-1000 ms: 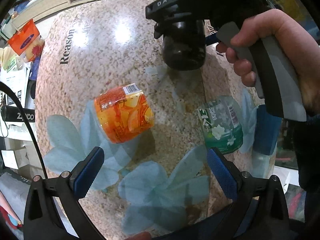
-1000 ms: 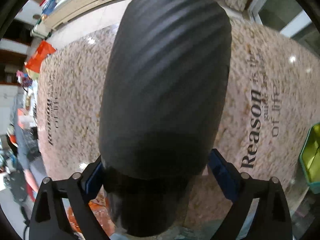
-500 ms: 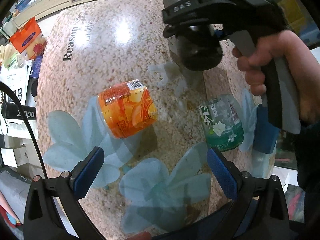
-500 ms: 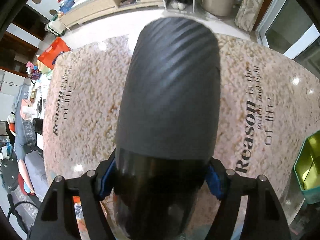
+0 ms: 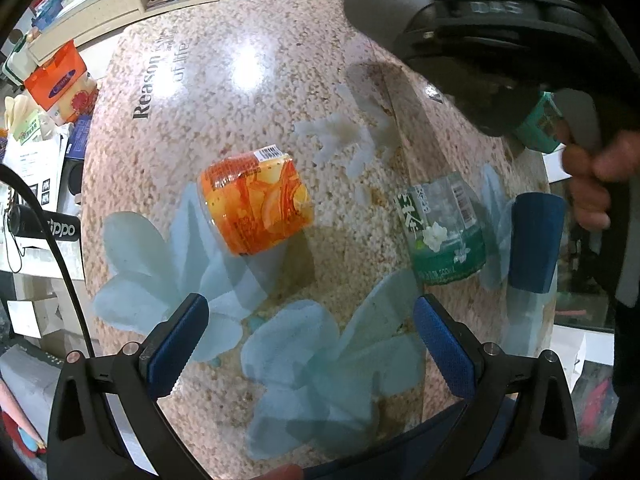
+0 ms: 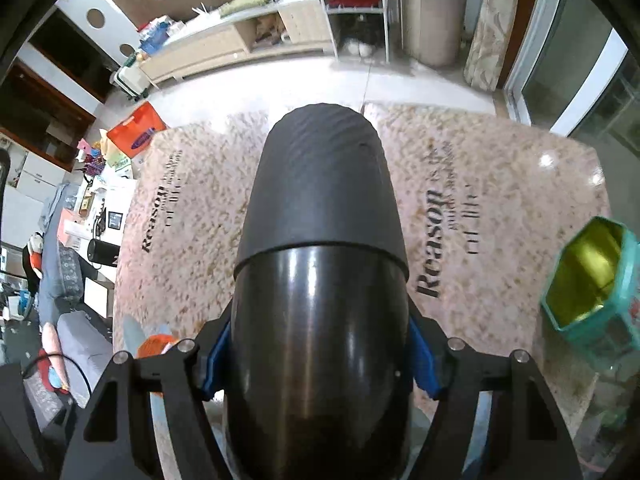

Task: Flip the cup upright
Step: 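Lift the black tumbler with the right gripper and carry it toward the left tool, then grasp the tumbler's base with the left gripper while the right gripper releases it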

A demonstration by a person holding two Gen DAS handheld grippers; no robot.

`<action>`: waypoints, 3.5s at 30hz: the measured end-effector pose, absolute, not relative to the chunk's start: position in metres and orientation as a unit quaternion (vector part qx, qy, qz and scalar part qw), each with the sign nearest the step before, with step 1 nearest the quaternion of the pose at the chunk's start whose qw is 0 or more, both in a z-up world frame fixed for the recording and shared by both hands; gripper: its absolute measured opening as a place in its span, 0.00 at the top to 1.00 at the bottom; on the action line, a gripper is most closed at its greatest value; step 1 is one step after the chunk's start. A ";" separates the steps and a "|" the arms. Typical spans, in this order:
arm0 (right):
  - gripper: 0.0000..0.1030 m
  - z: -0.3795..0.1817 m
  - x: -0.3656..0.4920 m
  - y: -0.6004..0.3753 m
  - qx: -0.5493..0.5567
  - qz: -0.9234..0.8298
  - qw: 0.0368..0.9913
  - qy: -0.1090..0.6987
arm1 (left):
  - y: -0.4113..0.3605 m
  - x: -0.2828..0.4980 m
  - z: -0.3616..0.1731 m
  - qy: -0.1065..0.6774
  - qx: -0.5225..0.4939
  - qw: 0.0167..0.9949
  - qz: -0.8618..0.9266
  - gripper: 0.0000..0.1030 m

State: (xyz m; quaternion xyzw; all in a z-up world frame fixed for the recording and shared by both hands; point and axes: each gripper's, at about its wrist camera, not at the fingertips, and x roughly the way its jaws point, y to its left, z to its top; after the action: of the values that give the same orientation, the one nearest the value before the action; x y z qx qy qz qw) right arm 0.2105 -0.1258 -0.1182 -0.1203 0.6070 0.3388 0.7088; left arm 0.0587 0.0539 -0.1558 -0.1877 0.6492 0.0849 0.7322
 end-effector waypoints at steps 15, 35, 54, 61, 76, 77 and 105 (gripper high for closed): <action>0.33 -0.038 0.110 -0.191 -0.034 0.352 0.738 0.574 | 0.039 0.024 -0.144 0.639 -0.136 0.753 0.078 0.00; 0.32 -0.118 -0.021 -0.240 -0.021 0.265 0.734 0.624 | -0.012 -0.040 -0.153 0.645 -0.095 0.758 0.029 0.00; 0.32 -0.189 -0.038 -0.227 -0.094 0.279 0.731 0.616 | -0.017 -0.042 -0.196 0.669 -0.099 0.737 0.027 0.00; 0.32 -0.193 -0.036 -0.229 -0.090 0.273 0.723 0.628 | -0.015 -0.042 -0.200 0.674 -0.104 0.731 0.027 0.00; 0.00 -0.185 -0.028 -0.231 -0.096 0.263 0.726 0.628 | -0.010 -0.055 -0.186 0.660 -0.118 0.741 0.018 0.00; 0.00 -0.183 -0.028 -0.232 -0.096 0.263 0.728 0.626 | -0.011 -0.055 -0.184 0.659 -0.118 0.742 0.018 0.00; 0.00 -0.048 0.028 -0.314 -0.097 0.287 0.771 0.560 | -0.102 -0.010 -0.130 0.655 -0.162 0.738 0.016 0.00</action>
State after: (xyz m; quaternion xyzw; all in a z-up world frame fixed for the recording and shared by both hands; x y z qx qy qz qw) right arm 0.0277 -0.3136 -0.0478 -0.0967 0.5605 0.2871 0.7708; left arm -0.0102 -0.1016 -0.1297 -0.1618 0.6546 0.0157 0.7383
